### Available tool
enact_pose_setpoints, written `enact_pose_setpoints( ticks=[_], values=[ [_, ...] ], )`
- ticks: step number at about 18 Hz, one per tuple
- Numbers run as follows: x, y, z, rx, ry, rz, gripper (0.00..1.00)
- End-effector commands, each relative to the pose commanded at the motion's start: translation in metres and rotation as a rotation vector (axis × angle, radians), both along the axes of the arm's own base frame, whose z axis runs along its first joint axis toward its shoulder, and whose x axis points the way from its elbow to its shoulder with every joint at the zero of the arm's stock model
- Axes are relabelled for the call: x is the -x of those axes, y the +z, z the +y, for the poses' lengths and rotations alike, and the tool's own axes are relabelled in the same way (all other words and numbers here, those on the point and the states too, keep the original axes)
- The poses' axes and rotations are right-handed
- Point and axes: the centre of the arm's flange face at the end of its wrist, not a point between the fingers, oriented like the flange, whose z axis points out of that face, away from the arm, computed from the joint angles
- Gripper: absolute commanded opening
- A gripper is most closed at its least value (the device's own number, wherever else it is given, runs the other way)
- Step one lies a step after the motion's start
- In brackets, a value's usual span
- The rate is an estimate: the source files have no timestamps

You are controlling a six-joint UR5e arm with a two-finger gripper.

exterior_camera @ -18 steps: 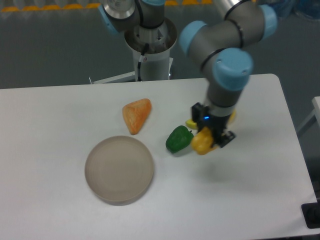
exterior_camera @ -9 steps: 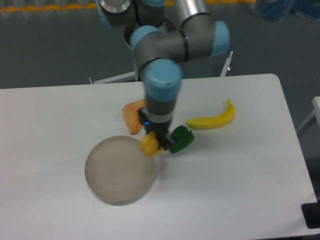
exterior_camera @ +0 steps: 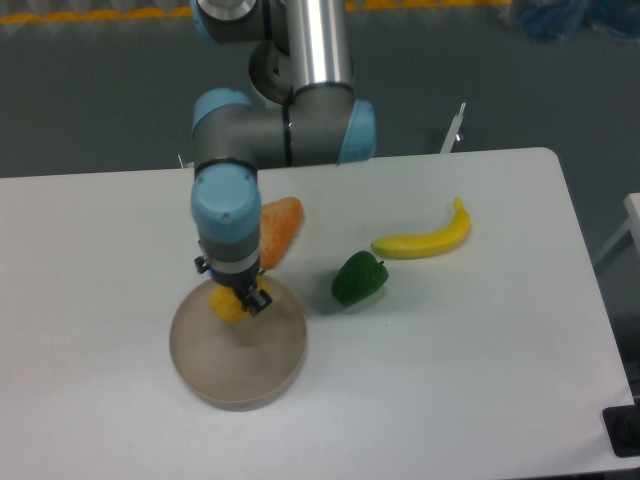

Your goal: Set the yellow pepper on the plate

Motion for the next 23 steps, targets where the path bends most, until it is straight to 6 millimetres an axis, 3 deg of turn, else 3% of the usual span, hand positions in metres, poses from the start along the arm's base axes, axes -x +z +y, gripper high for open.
enact_pose_setpoints(
  ticks=[1, 5, 8, 13, 16, 20, 23],
  values=[
    [-0.001, -0.002, 0.001, 0.001, -0.003, 0.0, 0.29],
    [0.001, 0.001, 0.009, -0.066, -0.008, 0.017, 0.97],
    [0.003, 0.008, 0.014, -0.115, 0.0, 0.032, 1.0],
    [0.014, 0.041, 0.015, -0.169, 0.014, 0.062, 1.0],
    [0.074, 0.073, -0.002, -0.2, 0.09, 0.121, 1.0],
    [0.141, 0.083, -0.018, -0.191, 0.067, 0.175, 1.0],
    [0.2, 0.099, -0.042, -0.204, 0.067, 0.202, 1.0]
  ],
)
